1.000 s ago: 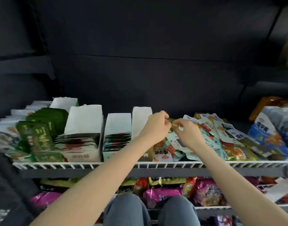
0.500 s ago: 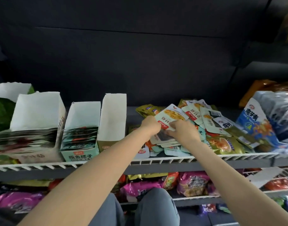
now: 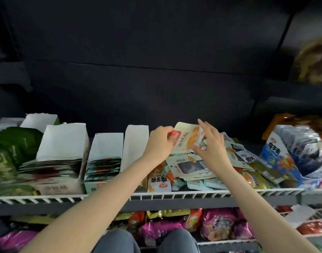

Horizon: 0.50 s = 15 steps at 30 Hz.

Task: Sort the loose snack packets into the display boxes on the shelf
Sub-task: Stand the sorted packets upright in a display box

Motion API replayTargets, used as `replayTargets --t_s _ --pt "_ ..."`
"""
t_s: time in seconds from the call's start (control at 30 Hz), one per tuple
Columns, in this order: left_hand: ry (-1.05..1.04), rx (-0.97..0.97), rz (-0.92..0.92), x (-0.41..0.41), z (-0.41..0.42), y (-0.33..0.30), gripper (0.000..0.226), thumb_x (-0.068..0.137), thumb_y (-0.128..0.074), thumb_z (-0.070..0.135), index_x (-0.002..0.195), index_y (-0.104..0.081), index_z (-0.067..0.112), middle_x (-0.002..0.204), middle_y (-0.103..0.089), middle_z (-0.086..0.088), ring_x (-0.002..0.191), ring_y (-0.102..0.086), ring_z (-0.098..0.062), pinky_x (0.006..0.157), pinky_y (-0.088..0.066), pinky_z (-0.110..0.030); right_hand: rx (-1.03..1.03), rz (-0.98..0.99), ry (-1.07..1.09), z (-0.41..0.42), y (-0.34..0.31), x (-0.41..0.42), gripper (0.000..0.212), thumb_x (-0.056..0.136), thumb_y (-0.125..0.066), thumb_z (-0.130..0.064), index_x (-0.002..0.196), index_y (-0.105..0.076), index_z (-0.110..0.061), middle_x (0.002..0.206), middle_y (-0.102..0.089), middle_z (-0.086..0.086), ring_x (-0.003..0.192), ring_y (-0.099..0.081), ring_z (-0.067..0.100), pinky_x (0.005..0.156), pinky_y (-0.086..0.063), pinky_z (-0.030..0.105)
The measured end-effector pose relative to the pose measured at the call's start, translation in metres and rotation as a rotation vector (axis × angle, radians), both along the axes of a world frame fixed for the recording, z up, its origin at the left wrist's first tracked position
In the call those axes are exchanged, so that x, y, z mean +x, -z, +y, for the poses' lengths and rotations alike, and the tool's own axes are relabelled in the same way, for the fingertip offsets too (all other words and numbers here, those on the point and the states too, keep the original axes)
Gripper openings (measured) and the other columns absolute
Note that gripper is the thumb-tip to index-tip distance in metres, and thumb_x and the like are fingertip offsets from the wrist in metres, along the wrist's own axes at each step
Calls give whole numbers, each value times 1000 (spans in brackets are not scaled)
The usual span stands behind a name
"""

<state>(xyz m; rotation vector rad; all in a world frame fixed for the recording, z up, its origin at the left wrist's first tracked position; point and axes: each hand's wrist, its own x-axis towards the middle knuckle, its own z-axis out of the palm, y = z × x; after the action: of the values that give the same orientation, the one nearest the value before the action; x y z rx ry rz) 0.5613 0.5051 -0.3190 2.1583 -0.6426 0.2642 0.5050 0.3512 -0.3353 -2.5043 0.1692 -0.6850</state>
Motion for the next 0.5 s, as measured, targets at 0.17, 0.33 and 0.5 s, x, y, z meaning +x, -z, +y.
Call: replayTargets --t_s 0.17,0.33,0.5 --pt "24 -37 -178 -14 58 -37 18 92 -58 20 105 -68 15 93 -56 2 87 -53 -10 71 -38 -14 121 -110 -86 39 -33 -2 9 89 -62 -23 98 -63 -21 93 -67 -4 90 -62 15 76 -50 30" --pt "-74 -45 -219 -26 140 -60 3 88 -63 20 88 -63 22 79 -59 16 76 -53 -2 63 -35 -10 232 -155 -248 103 -56 -6 7 91 -60 -18 86 -64 -16 84 -69 -8 77 -65 1 63 -52 13" --pt "-199 -20 -341 -31 218 -65 6 91 -59 16 87 -61 20 83 -61 9 72 -52 -3 62 -38 -11 193 -198 -301 183 -62 9 11 90 -62 -20 79 -64 -20 81 -69 -10 76 -64 5 68 -53 27"
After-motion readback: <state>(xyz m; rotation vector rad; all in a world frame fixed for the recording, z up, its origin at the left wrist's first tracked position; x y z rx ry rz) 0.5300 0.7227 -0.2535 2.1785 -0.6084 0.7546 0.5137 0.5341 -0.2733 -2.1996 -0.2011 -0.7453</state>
